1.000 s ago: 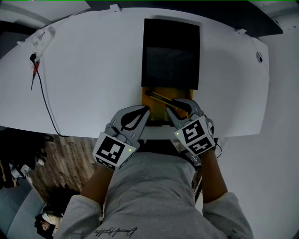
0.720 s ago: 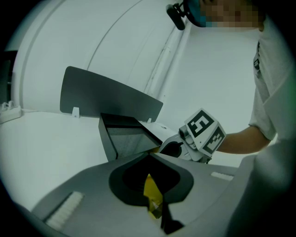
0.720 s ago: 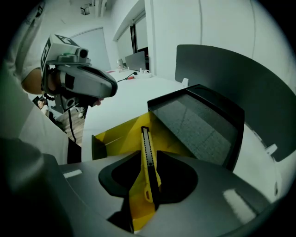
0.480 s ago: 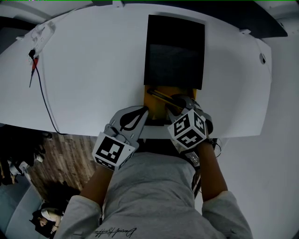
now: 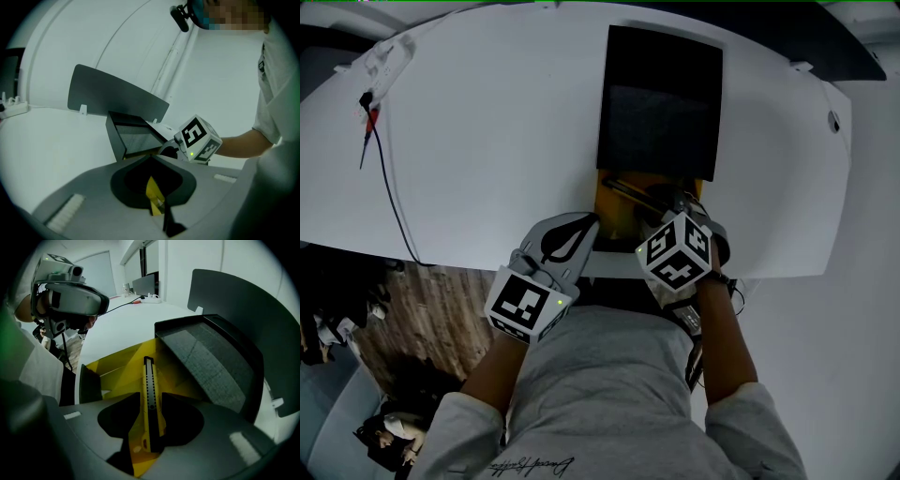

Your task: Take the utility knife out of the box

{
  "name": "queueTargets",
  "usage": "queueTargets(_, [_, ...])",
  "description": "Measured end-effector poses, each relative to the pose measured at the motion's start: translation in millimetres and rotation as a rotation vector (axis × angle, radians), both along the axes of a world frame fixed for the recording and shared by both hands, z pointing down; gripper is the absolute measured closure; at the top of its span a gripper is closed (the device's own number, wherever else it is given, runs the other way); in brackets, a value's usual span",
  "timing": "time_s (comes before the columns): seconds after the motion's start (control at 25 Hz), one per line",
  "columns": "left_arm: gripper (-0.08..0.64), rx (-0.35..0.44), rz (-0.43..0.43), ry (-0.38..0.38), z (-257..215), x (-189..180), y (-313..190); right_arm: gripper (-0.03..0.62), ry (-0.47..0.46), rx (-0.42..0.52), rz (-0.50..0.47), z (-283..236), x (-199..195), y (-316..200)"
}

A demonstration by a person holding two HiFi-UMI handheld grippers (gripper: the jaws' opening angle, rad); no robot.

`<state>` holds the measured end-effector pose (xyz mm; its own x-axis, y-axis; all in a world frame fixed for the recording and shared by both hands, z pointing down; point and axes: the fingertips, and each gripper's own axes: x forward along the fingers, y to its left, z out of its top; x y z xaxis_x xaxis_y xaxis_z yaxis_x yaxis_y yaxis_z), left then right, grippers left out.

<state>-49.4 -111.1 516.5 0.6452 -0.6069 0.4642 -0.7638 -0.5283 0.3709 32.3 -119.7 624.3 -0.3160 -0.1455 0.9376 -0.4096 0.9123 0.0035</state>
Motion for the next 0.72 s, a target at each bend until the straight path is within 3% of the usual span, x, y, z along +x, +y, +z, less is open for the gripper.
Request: queueTargets(0.72, [0.558,-0.009,-0.013,0.01,3.0,-4.4,2.7,0.462,0.045,-0.027,0.007,7.0,-1.0,2.3])
